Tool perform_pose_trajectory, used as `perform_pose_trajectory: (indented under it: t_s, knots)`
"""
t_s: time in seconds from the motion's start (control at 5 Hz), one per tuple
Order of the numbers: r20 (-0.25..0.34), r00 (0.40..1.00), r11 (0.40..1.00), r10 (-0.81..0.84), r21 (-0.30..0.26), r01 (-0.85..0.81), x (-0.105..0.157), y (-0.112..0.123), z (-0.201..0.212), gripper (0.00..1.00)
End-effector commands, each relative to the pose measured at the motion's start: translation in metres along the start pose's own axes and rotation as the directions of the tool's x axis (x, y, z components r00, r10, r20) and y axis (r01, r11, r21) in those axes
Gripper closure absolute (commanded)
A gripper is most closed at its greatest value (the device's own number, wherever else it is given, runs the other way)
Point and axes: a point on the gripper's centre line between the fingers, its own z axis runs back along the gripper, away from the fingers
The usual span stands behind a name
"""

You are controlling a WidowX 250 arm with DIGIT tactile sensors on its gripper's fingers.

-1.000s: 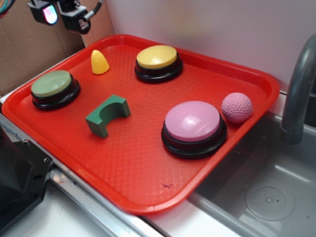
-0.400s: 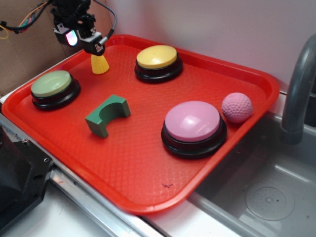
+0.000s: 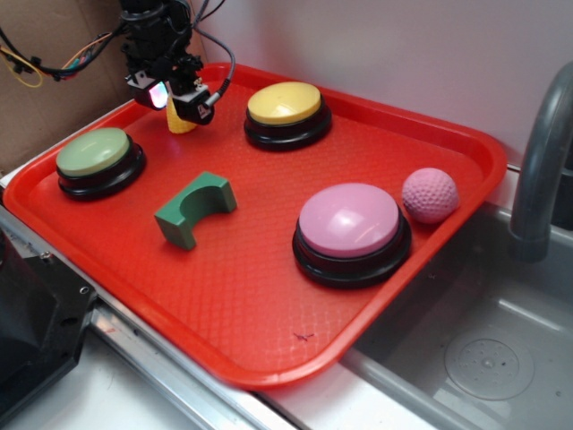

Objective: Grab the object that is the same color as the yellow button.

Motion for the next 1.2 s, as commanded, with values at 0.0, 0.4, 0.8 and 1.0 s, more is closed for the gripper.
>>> perform_pose_trajectory:
  t_s: [0.0,0.4,0.8,1.0]
  knots:
    - [0.023,1.0,1.0,0.006,0.015,-0.006,0.004,-0.001,0.017,1.0]
    - [-0.044,0.999,1.0,0.017,-0.015,-0.018,-0.02,-0.03,0.095,1.0]
    - [0.04,0.993,0.993,-0.109,0.04,0.108,-0.052,-0.09,0.16,1.0]
    - [0.002,0.992,0.99,-0.126,0.06,0.126,-0.052,-0.094,0.155,1.0]
